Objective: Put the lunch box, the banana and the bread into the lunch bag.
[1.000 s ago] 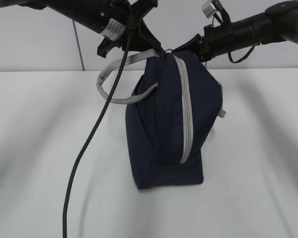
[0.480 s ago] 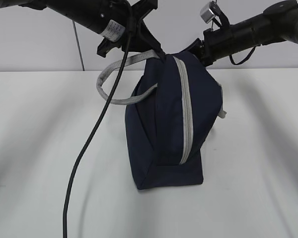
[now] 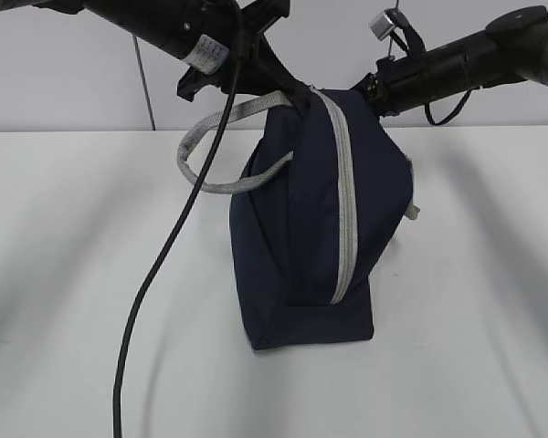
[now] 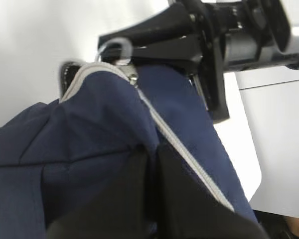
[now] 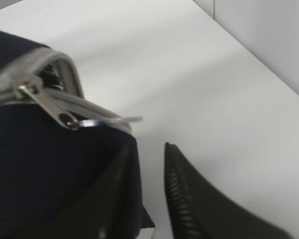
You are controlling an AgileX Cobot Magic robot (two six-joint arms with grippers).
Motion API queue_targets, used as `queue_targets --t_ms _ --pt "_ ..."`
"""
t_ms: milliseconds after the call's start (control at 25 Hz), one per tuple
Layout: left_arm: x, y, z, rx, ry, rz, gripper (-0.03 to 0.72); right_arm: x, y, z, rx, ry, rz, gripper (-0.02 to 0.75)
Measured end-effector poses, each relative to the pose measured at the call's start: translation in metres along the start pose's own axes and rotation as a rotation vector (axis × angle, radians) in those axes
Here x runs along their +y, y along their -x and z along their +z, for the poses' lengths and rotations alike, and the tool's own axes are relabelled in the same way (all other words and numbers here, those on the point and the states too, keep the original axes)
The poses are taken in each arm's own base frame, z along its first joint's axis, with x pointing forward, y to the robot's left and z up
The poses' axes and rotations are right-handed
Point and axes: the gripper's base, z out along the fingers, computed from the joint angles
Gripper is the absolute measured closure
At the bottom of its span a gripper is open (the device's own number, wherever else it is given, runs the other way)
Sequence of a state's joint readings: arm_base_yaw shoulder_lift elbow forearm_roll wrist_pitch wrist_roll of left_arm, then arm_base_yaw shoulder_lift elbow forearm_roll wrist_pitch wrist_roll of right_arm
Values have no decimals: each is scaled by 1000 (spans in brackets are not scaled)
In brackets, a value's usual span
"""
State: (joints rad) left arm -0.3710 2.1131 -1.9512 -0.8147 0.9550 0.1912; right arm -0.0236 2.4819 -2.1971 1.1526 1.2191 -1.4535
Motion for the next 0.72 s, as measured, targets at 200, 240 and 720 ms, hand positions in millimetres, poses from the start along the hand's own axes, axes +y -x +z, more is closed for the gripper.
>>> queue_targets --t_ms 200,240,720 --pt "4 -1 0 18 42 32 291 -6 -5 -6 -2 -25 144 127" --pt "5 -2 -1 27 51 38 235 -8 -5 -10 -5 -32 169 108" --pt "4 5 -57 23 130 80 113 -7 20 -64 -31 -138 651 216"
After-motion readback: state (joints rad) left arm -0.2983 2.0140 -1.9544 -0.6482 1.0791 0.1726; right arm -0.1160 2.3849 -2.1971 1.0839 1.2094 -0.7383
